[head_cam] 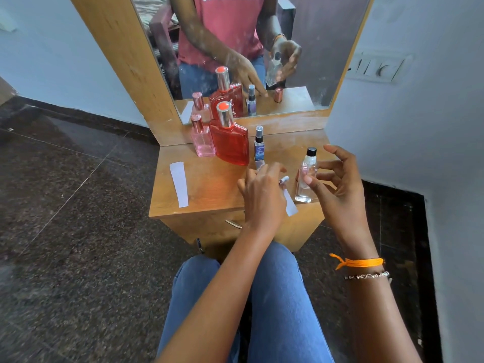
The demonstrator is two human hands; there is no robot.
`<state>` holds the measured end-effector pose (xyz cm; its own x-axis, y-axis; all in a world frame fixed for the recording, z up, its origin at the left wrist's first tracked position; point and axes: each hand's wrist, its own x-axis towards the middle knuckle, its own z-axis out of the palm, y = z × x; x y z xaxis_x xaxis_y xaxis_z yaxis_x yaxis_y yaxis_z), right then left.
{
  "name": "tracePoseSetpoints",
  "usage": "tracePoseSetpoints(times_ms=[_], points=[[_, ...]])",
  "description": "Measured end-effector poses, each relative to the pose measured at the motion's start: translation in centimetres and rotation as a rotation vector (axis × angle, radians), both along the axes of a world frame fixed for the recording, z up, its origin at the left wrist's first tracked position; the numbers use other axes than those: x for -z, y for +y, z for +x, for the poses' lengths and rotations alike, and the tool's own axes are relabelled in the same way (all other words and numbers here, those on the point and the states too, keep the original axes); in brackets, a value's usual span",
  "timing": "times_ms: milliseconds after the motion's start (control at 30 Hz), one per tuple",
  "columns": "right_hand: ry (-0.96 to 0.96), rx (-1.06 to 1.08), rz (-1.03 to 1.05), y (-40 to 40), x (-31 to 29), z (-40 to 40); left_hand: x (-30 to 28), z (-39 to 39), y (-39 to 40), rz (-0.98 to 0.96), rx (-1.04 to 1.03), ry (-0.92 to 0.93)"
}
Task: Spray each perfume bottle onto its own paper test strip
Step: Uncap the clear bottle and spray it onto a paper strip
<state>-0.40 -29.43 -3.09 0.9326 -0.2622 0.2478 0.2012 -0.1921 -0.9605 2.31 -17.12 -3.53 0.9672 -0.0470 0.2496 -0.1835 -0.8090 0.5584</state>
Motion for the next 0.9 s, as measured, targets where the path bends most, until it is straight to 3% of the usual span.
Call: tracePoseSetpoints(times_ms=[133,300,733,900], points=[[0.019,-0.023,0.012,0.0,0.0,-0.3,-1.0,-0.3,0.7,-0.300,0.029,0.011],[0.038,-0.093,0.015,0.2,0.2,-0.7,-2.4,-0.6,2.1,-0.522,-0.017,0.128],[0.107,-0.269,0.415,2.0,0.4,-1.3,-3.6,-1.6,4.0,-0.707,0.065,0.283],[0.097,-0.224,0.287,2.3,0.1,-2.0,-3.5,-2.0,4.4,-0.727,0.114,0.382]])
